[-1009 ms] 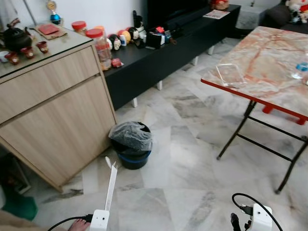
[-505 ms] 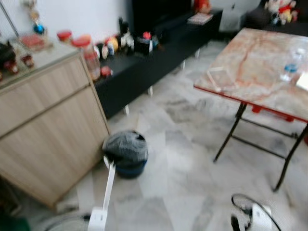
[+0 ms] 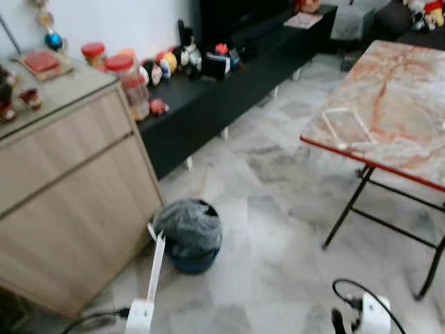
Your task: Picking trash to rubbish bin
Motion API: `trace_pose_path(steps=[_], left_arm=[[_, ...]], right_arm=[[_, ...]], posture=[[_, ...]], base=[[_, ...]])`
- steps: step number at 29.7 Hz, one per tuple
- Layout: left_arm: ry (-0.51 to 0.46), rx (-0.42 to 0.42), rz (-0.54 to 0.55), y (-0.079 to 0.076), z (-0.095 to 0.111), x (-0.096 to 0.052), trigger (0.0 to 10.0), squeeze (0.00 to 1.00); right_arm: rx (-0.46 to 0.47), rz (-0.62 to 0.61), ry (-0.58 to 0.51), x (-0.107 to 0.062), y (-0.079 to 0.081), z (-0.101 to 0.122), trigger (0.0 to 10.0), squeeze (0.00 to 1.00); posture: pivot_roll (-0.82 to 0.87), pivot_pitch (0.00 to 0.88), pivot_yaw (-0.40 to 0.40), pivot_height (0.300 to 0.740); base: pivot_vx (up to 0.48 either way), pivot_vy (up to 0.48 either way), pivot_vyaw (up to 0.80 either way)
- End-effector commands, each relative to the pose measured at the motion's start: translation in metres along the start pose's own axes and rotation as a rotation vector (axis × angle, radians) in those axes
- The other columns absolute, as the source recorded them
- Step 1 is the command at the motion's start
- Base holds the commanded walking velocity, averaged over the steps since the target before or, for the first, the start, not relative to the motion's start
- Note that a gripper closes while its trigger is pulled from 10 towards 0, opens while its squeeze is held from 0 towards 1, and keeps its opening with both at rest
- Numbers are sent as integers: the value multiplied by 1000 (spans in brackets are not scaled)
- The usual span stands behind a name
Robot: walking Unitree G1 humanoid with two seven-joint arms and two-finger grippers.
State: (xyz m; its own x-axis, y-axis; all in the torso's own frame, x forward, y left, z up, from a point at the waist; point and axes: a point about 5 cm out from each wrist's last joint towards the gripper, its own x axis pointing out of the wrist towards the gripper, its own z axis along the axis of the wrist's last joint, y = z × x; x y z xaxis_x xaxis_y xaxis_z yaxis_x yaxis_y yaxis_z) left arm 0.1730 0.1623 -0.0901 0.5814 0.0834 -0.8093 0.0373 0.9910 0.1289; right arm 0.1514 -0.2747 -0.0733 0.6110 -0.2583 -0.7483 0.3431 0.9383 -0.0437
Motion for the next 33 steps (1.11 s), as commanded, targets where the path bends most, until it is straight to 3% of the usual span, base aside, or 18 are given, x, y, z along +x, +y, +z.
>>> trace_pose_path(steps=[1, 8, 22, 33], left_arm=[[14, 5, 31, 11, -3, 0, 10000, 0], [-1, 13, 30, 12, 1, 1, 10000, 0], [-34, 29, 25, 11, 11, 2, 10000, 0], [-82, 57, 38, 14, 27, 5, 10000, 0]], right_arm=[[11, 20, -11, 2, 9, 4, 10000, 0], [27, 18, -7, 2, 9, 3, 10000, 0], [28, 11, -14, 2, 9, 3, 10000, 0], [26, 7, -12, 1, 7, 2, 10000, 0]], posture=[[-169, 80, 31, 740], [-168, 84, 34, 740], [-163, 86, 35, 740], [-162, 89, 36, 740]], base=[[480, 0, 0], [472, 0, -457], [474, 0, 0], [0, 0, 0]])
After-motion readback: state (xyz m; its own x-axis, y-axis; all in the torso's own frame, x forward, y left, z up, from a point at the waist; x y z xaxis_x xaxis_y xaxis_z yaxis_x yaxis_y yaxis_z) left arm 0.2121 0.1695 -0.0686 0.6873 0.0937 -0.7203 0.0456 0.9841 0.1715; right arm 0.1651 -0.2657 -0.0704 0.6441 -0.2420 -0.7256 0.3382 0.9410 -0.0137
